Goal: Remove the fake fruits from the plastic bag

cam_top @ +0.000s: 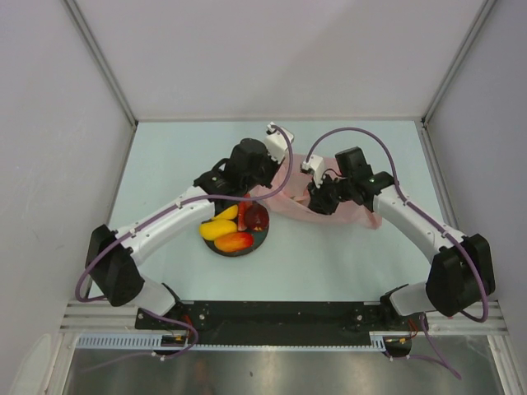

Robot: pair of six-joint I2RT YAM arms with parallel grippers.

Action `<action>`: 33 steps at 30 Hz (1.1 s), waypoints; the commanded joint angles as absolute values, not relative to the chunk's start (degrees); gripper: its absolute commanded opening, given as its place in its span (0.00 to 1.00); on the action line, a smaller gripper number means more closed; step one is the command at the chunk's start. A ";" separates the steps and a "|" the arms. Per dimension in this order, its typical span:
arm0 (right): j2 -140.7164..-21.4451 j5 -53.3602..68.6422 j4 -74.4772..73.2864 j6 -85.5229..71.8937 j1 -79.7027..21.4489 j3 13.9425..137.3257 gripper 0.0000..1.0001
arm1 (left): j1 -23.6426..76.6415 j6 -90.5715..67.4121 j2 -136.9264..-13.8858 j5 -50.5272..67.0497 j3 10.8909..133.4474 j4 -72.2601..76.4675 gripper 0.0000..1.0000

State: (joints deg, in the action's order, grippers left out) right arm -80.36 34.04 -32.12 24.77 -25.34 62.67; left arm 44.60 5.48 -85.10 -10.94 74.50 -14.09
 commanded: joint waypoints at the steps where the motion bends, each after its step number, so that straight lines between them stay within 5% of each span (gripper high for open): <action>1: -80.24 30.16 -31.29 26.19 -25.49 63.02 0.12 | 44.30 5.89 -84.29 -12.04 76.20 -12.66 0.00; 8: -86.12 20.41 -25.41 26.63 -24.70 63.02 0.15 | 44.30 6.42 -82.36 -12.39 74.27 -13.10 0.00; 14: -90.26 10.12 -3.98 17.15 -23.91 63.02 0.19 | 44.30 5.62 -81.21 -11.69 73.83 -15.73 0.00; 17: -91.49 14.20 1.84 13.80 -23.47 63.02 0.24 | 44.38 7.20 -79.72 -12.04 71.11 -15.56 0.00; 24: -99.04 24.96 1.31 9.85 -24.52 63.02 0.69 | 44.30 10.37 -77.26 -17.13 62.85 -9.50 0.00; 30: -101.95 20.30 6.32 9.75 -26.54 63.28 0.89 | 44.30 10.90 -77.52 -17.58 61.96 -7.82 0.00; 33: -104.58 19.51 5.98 11.69 -27.59 64.77 0.91 | 44.30 10.72 -77.61 -17.05 62.05 -7.91 0.00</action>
State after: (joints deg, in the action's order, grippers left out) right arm -102.02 20.91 1.43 10.55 -26.15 62.59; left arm 44.60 9.65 -78.96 -16.34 61.58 -10.74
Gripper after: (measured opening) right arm 0.902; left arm 0.005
